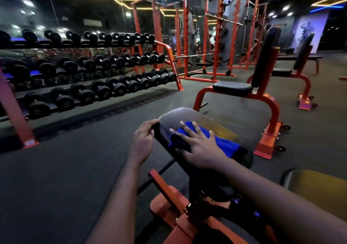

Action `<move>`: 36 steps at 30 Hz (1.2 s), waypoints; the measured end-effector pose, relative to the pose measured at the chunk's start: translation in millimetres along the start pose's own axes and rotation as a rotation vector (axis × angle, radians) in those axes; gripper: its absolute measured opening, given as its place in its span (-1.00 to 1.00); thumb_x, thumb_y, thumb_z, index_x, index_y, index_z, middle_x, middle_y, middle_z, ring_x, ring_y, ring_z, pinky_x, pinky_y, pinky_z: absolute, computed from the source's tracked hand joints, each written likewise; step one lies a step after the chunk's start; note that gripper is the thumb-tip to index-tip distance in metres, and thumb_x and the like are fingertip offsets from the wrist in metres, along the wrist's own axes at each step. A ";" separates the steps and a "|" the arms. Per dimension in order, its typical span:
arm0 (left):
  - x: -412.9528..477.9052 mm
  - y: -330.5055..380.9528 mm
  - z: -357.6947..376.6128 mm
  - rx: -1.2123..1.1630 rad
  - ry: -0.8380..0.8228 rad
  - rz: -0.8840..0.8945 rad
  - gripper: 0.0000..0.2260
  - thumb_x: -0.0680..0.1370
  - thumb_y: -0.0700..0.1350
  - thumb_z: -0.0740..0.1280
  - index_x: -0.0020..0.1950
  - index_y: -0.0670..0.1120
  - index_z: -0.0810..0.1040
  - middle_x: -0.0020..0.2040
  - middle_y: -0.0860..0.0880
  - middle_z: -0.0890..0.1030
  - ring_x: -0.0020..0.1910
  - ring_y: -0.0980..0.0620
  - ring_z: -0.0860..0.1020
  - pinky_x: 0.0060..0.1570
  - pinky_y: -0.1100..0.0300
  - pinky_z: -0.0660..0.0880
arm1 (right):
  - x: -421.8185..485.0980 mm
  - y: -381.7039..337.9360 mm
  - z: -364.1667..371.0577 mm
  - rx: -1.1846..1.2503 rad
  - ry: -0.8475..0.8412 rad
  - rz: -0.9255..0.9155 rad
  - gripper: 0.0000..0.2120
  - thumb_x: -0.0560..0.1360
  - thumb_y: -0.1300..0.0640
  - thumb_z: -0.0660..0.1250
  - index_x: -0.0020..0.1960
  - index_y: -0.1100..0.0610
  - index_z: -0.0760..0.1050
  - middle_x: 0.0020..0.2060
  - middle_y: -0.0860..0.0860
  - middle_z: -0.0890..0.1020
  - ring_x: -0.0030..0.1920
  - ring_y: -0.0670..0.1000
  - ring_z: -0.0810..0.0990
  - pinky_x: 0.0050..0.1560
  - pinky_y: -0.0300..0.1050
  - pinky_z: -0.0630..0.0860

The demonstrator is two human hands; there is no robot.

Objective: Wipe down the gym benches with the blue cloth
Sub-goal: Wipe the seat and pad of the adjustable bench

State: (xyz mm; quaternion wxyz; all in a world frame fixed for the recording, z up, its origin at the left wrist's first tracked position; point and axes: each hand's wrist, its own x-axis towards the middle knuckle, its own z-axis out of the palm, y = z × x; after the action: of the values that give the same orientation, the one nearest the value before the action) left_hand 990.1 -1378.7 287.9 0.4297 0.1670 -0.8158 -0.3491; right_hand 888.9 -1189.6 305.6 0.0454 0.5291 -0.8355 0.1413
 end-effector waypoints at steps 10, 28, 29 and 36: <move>22.9 -19.2 -0.3 -0.212 0.186 -0.178 -0.67 0.60 -0.34 0.10 0.10 -0.03 0.57 0.06 -0.09 0.63 0.02 0.02 0.64 0.09 0.10 0.55 | 56.7 -17.3 2.0 -0.019 -0.007 0.037 -0.44 0.58 -0.32 0.02 0.51 -0.40 -0.11 0.59 -0.15 -0.18 0.58 0.10 -0.27 0.42 0.44 -0.17; 25.6 1.4 22.4 0.044 0.079 -0.294 -0.75 0.67 -0.19 0.12 0.20 -0.13 0.57 0.09 -0.11 0.64 0.04 0.00 0.52 -0.12 0.28 0.27 | 105.6 59.7 -23.5 0.217 0.102 0.425 -0.51 0.57 -0.31 0.05 0.40 -0.14 0.37 0.46 -0.10 0.37 0.45 0.08 0.32 0.38 0.25 0.22; 25.4 2.8 22.9 0.047 0.086 -0.288 -0.74 0.67 -0.20 0.12 0.21 -0.13 0.57 0.08 -0.08 0.63 0.03 0.02 0.50 -0.13 0.30 0.26 | 97.5 61.8 -21.8 0.232 0.131 0.446 -0.55 0.57 -0.30 0.05 0.36 -0.14 0.39 0.40 -0.10 0.43 0.41 0.09 0.36 0.37 0.26 0.23; 19.9 8.4 23.2 -0.008 0.075 -0.274 -0.73 0.69 -0.22 0.07 0.22 -0.14 0.55 0.02 0.00 0.58 0.01 0.06 0.48 -0.12 0.35 0.27 | 124.9 54.0 -24.0 0.228 0.100 0.451 -0.58 0.54 -0.30 0.09 0.25 -0.13 0.47 0.23 0.00 0.59 0.28 0.15 0.50 0.31 0.17 0.35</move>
State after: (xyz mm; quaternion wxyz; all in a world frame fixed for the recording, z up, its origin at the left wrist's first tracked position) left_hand 960.0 -1374.3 296.6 0.4090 0.2879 -0.7673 -0.4014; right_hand 784.2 -1270.0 346.4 -0.0058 0.3234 -0.9077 0.2672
